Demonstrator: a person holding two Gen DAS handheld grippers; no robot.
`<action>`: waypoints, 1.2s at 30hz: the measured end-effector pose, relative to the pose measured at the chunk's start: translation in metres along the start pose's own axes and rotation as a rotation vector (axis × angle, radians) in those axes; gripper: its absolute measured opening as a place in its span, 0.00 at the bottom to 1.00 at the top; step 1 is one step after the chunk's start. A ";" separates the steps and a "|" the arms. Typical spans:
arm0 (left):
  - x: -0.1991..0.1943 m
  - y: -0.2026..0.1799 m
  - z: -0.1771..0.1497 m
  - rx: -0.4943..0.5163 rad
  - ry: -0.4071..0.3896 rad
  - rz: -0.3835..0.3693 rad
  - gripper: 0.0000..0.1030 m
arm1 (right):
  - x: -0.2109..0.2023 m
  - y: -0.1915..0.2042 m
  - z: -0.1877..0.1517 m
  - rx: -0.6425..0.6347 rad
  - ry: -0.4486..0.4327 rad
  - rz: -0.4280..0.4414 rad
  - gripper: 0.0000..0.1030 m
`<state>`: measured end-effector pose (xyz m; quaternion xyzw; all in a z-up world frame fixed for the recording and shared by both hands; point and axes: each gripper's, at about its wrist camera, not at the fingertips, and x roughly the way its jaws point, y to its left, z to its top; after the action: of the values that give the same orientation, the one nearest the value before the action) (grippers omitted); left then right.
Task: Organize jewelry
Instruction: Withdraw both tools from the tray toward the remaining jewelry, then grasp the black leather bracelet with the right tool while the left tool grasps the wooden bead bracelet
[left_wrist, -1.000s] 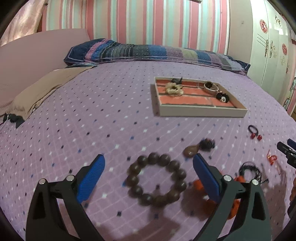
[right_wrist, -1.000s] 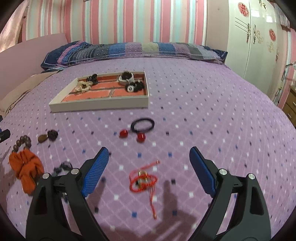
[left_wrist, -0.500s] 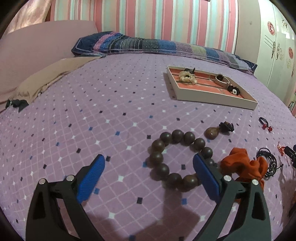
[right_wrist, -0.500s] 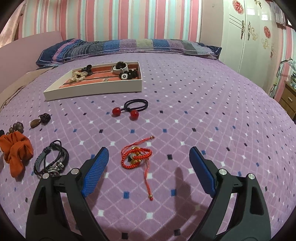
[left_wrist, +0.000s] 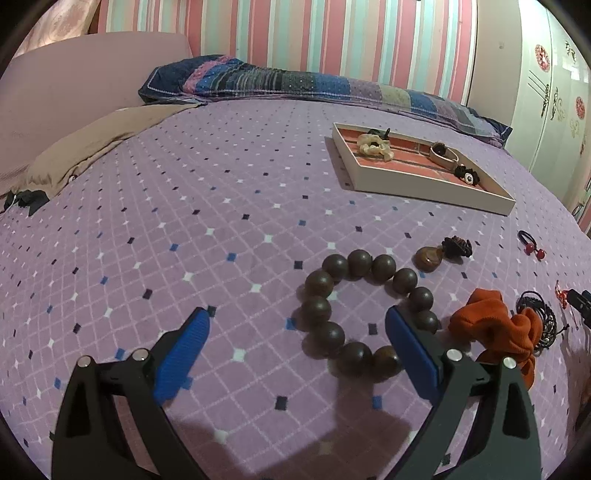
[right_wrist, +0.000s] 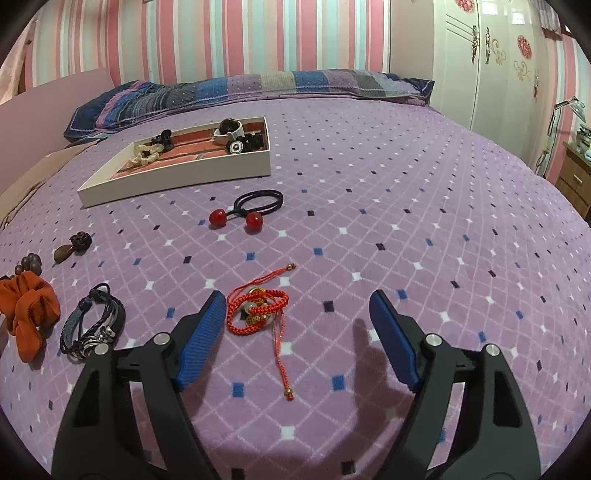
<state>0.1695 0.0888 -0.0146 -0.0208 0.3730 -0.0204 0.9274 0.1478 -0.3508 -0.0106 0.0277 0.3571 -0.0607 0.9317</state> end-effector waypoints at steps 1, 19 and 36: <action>0.000 0.000 0.000 0.001 0.000 0.000 0.91 | 0.000 0.000 -0.001 -0.002 0.000 0.000 0.76; 0.003 0.000 0.000 0.016 0.009 0.012 0.91 | -0.018 0.030 0.003 -0.026 -0.011 0.032 0.74; 0.017 0.002 0.001 0.021 0.061 -0.003 0.90 | 0.000 0.101 -0.010 -0.045 0.083 0.097 0.64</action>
<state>0.1827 0.0903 -0.0256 -0.0110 0.4010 -0.0263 0.9156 0.1549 -0.2499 -0.0168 0.0262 0.3950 -0.0064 0.9183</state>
